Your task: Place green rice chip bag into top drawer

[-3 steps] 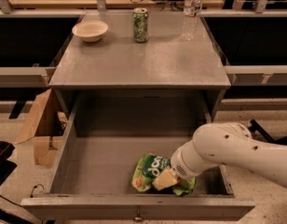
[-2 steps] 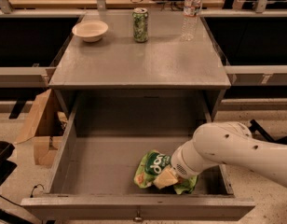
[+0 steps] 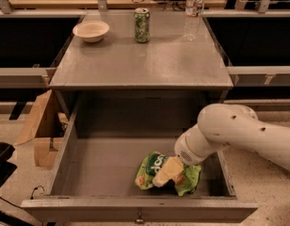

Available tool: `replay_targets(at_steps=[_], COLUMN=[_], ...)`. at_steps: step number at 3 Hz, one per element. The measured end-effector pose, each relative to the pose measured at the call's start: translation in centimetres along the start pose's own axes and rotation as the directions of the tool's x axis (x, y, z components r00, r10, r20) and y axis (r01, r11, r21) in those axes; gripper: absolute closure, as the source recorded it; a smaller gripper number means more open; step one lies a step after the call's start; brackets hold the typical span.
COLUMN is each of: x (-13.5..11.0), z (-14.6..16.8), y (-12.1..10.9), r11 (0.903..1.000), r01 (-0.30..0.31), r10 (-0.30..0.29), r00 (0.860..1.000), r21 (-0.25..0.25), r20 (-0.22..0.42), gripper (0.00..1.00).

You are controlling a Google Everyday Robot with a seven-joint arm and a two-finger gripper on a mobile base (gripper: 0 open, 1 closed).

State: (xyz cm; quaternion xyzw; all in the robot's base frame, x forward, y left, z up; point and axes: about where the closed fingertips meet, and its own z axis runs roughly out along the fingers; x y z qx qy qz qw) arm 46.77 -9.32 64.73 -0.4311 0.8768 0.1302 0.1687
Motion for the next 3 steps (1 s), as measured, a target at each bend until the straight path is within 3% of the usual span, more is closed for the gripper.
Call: replay_targets(at_steps=[1, 2, 3], x=[-2.1, -2.4, 1.2], z=[-5.6, -16.3, -22.5], y=[-3.3, -7.3, -7.7], r11=[0.9996, 0.9945, 0.9842], r01=[0.022, 0.053, 0.109], r10=[-0.022, -0.061, -0.126], r00=[1.000, 0.995, 0.985], r21=[0.015, 0.090, 0.140], r20=[0.006, 0.085, 0.121], gripper=[0.00, 0.00, 0.00])
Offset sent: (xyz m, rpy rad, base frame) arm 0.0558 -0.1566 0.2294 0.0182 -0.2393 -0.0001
